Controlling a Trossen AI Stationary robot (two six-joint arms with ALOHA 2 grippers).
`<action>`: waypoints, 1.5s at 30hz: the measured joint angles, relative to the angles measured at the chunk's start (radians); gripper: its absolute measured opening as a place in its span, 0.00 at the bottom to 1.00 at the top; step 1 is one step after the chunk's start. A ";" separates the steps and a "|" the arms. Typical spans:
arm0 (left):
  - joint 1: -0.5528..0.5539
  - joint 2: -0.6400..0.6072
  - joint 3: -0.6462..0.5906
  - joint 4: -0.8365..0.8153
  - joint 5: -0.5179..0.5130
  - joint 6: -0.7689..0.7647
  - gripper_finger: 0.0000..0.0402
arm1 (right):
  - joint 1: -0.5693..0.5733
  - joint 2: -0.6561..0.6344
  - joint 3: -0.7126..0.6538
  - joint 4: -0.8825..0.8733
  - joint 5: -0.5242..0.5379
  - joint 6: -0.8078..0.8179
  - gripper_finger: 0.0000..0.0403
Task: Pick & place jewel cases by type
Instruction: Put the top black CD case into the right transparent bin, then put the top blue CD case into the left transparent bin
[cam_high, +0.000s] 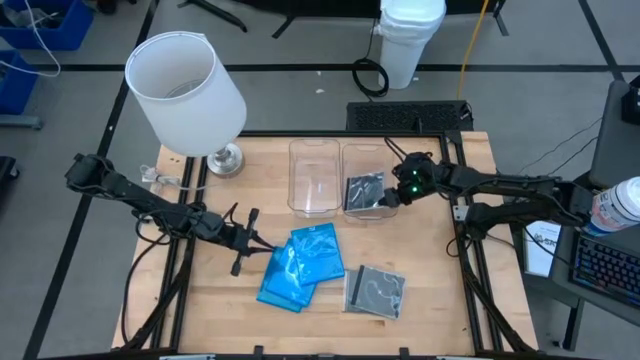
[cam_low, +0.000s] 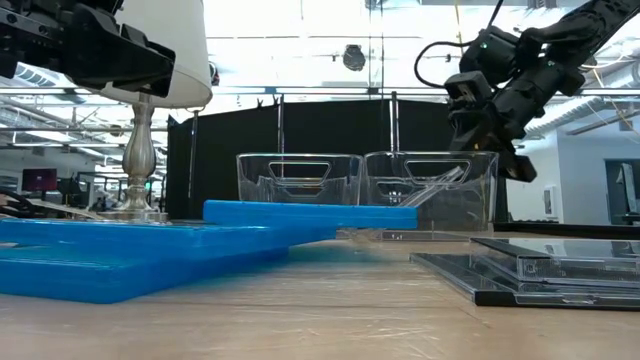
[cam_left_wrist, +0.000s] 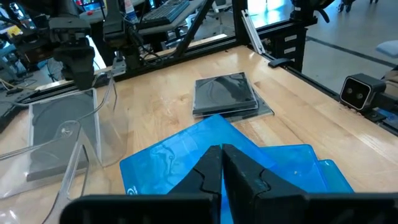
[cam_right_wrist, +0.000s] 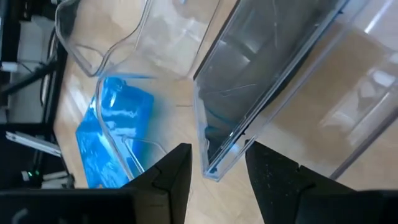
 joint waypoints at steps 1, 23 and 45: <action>0.000 0.000 0.000 0.000 0.000 0.000 0.02 | 0.000 0.000 0.000 -0.001 -0.004 -0.016 0.35; 0.000 0.000 0.000 0.009 0.000 0.020 0.01 | -0.021 -0.005 0.192 -0.193 0.092 -0.364 0.35; 0.000 0.000 0.318 -0.296 -0.064 0.062 0.04 | 0.694 -0.225 0.448 -0.071 0.628 -1.110 0.02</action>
